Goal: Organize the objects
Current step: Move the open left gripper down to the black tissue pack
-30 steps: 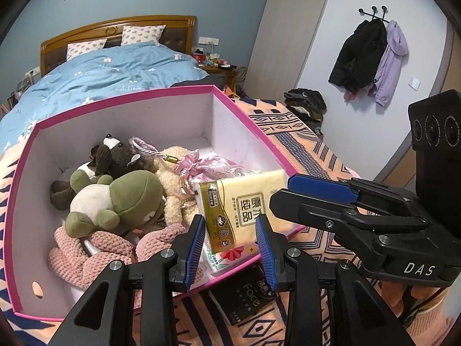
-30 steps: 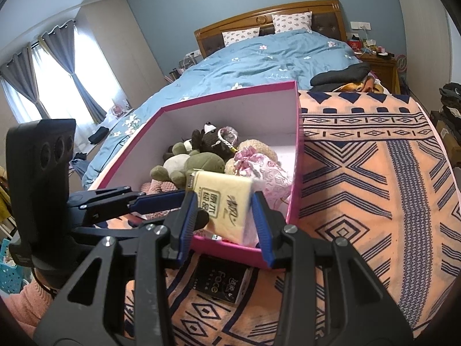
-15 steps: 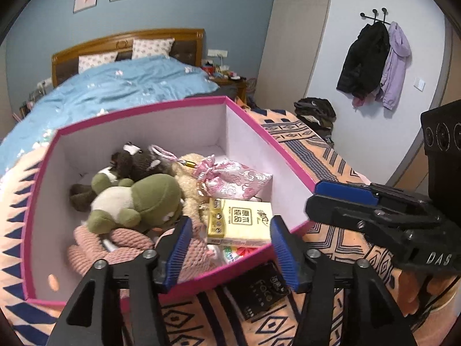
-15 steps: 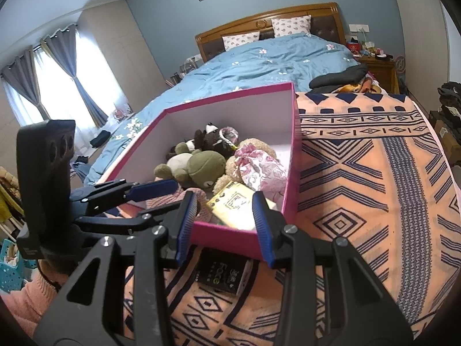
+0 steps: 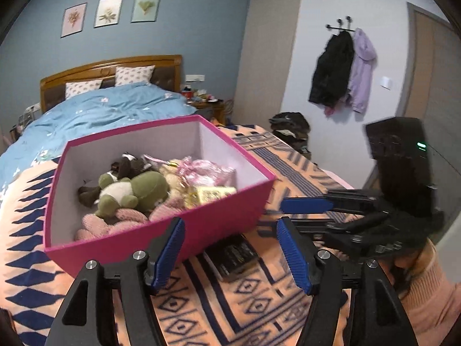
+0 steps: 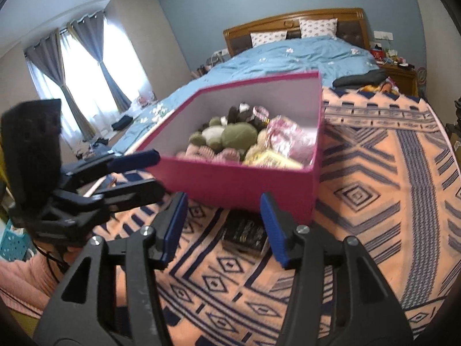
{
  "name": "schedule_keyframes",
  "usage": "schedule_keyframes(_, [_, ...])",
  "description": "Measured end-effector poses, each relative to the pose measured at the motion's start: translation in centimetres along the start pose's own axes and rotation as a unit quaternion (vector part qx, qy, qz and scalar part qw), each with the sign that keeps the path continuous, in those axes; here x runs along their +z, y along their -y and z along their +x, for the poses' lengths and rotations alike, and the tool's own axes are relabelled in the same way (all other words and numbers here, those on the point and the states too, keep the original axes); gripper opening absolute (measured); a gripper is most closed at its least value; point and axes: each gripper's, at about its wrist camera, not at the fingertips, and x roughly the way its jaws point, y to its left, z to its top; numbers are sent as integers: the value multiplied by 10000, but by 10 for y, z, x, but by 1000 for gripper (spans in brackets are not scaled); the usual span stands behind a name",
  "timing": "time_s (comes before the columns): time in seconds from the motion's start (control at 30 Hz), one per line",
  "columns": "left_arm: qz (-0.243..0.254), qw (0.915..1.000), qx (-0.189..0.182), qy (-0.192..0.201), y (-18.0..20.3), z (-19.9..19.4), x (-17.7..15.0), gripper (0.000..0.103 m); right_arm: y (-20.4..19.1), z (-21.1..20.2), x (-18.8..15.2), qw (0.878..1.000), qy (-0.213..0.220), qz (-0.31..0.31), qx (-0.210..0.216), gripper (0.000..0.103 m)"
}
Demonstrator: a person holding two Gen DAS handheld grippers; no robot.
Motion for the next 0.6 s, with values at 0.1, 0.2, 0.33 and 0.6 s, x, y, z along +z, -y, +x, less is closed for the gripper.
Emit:
schedule_keyframes(0.1, [55, 9999, -44, -116, 5, 1, -15, 68, 3, 11, -11, 9998, -198, 39, -4, 55])
schedule_keyframes(0.2, [-80, 9994, -55, -347, 3, 13, -26, 68, 9, 22, -20, 9990, -402, 164, -56, 55])
schedule_keyframes(0.33, [-438, 9967, -148, -667, -7, 31, -36, 67, 22, 36, -28, 9971, -633, 392, -158, 55])
schedule_keyframes(0.6, [-772, 9911, -174, -1074, -14, 60, -50, 62, 31, 50, -35, 9950, -798, 558, -210, 55])
